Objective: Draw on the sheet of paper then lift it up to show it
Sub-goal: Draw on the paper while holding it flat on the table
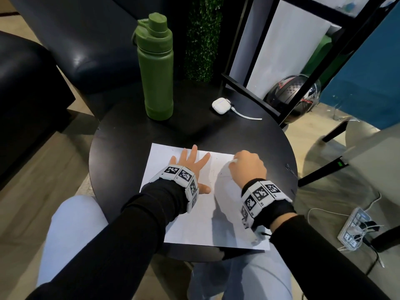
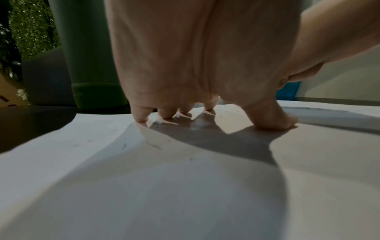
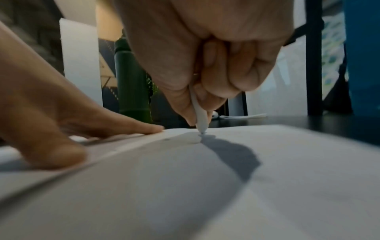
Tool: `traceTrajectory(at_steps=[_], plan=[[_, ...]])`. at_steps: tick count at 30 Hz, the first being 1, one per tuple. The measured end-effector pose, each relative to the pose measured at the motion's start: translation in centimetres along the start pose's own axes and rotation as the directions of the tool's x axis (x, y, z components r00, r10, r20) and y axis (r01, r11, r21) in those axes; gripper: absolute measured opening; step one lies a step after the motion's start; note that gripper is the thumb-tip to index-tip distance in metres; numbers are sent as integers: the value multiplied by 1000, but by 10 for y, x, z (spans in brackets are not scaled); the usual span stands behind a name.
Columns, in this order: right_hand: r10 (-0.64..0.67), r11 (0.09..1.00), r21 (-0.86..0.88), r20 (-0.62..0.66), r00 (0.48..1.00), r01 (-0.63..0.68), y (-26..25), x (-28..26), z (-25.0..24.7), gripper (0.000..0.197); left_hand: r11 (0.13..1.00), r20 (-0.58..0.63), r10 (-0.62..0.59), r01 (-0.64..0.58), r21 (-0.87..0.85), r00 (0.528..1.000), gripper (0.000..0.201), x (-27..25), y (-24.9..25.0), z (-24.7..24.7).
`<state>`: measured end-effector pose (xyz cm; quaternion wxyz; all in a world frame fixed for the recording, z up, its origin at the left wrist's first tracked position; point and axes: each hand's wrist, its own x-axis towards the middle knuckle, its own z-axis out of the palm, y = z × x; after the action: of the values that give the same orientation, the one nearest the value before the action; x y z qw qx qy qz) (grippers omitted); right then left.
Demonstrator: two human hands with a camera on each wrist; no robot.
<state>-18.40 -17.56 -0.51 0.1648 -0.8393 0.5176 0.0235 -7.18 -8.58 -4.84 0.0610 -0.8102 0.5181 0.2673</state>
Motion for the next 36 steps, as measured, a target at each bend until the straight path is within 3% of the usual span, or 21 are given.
traceTrajectory(at_steps=[5, 11, 16, 23, 29, 31, 34, 36], plan=[[-156, 988, 12, 65, 986, 155, -21, -14, 22, 22, 1000, -36, -3, 3, 1, 999, 95, 2, 0, 4], [34, 999, -9, 2, 999, -34, 10, 1, -6, 14, 1000, -2, 10, -10, 1, 1000, 100, -3, -1, 1], [-169, 985, 57, 91, 981, 165, -22, -23, 20, 16, 1000, -21, -5, 5, 3, 1000, 93, 1, 1, 1], [-99, 995, 1, 28, 995, 99, 1, -3, 6, 23, 1000, 3, 1, -1, -11, 1000, 101, 0, 0, 1], [-302, 953, 83, 177, 937, 291, -7, -31, 14, 24, 1000, -41, -3, 2, -8, 999, 95, 3, -2, 7], [-259, 965, 92, 180, 949, 246, -6, -22, 9, 22, 1000, -43, -4, 4, -11, 999, 96, 3, 0, 7], [-163, 984, 90, 85, 983, 155, -3, -3, 4, 24, 1000, -20, -7, 7, 3, 1000, 99, 0, 2, 3], [-173, 980, 108, 75, 982, 164, -6, -7, 8, 25, 1000, -28, -9, 9, -5, 1000, 97, -1, 2, 3]])
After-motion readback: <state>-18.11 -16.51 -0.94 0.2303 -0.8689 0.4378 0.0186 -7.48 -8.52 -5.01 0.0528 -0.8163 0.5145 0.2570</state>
